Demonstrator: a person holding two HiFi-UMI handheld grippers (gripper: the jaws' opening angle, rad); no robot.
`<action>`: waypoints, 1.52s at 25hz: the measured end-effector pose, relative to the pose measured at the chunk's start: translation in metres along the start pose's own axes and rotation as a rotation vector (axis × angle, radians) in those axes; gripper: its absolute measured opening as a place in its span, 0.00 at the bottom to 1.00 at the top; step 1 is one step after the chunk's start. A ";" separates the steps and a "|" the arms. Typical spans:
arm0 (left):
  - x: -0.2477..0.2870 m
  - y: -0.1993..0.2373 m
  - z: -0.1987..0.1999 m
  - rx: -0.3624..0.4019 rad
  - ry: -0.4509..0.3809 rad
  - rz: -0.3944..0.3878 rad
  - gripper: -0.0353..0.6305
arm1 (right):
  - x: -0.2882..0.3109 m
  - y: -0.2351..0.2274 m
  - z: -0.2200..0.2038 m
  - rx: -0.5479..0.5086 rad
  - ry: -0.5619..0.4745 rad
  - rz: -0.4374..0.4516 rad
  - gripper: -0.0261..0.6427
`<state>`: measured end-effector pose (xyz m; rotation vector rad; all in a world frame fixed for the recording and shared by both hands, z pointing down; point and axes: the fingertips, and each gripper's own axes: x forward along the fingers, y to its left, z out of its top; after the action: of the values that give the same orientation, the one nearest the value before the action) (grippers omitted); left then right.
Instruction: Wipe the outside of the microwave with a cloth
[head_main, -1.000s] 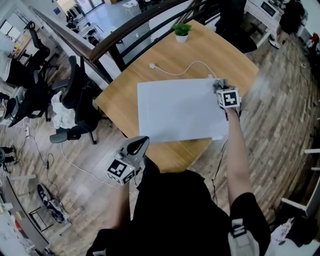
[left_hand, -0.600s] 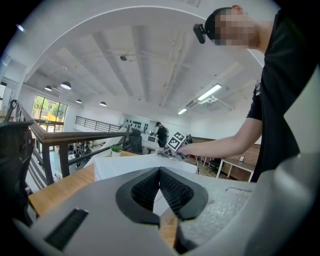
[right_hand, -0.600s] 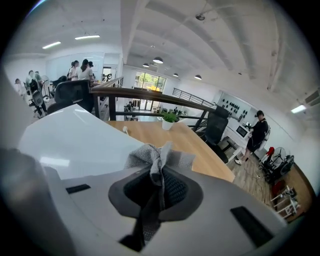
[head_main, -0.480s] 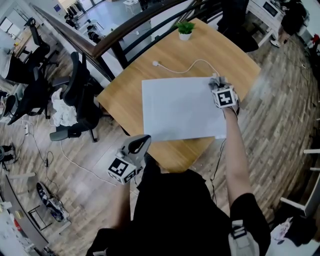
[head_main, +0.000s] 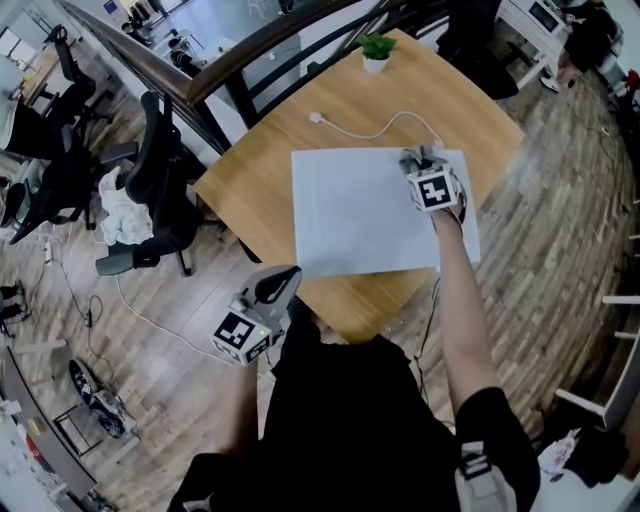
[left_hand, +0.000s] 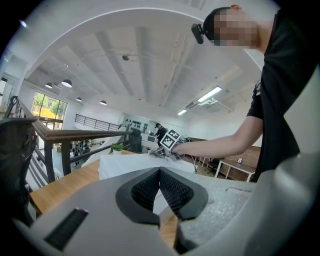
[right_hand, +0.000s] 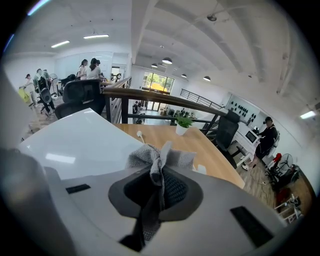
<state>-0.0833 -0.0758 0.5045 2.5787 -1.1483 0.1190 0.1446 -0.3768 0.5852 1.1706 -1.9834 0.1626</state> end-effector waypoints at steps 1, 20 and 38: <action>-0.002 0.002 -0.001 -0.002 0.000 -0.002 0.06 | 0.000 0.004 0.001 0.005 -0.002 0.001 0.07; -0.025 0.029 -0.010 -0.011 0.025 -0.074 0.06 | 0.002 0.062 0.026 0.066 -0.015 0.023 0.07; -0.052 0.055 -0.007 0.024 0.058 -0.147 0.06 | 0.006 0.115 0.058 0.089 -0.044 0.008 0.07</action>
<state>-0.1582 -0.0710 0.5140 2.6521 -0.9394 0.1735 0.0198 -0.3439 0.5817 1.2330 -2.0372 0.2331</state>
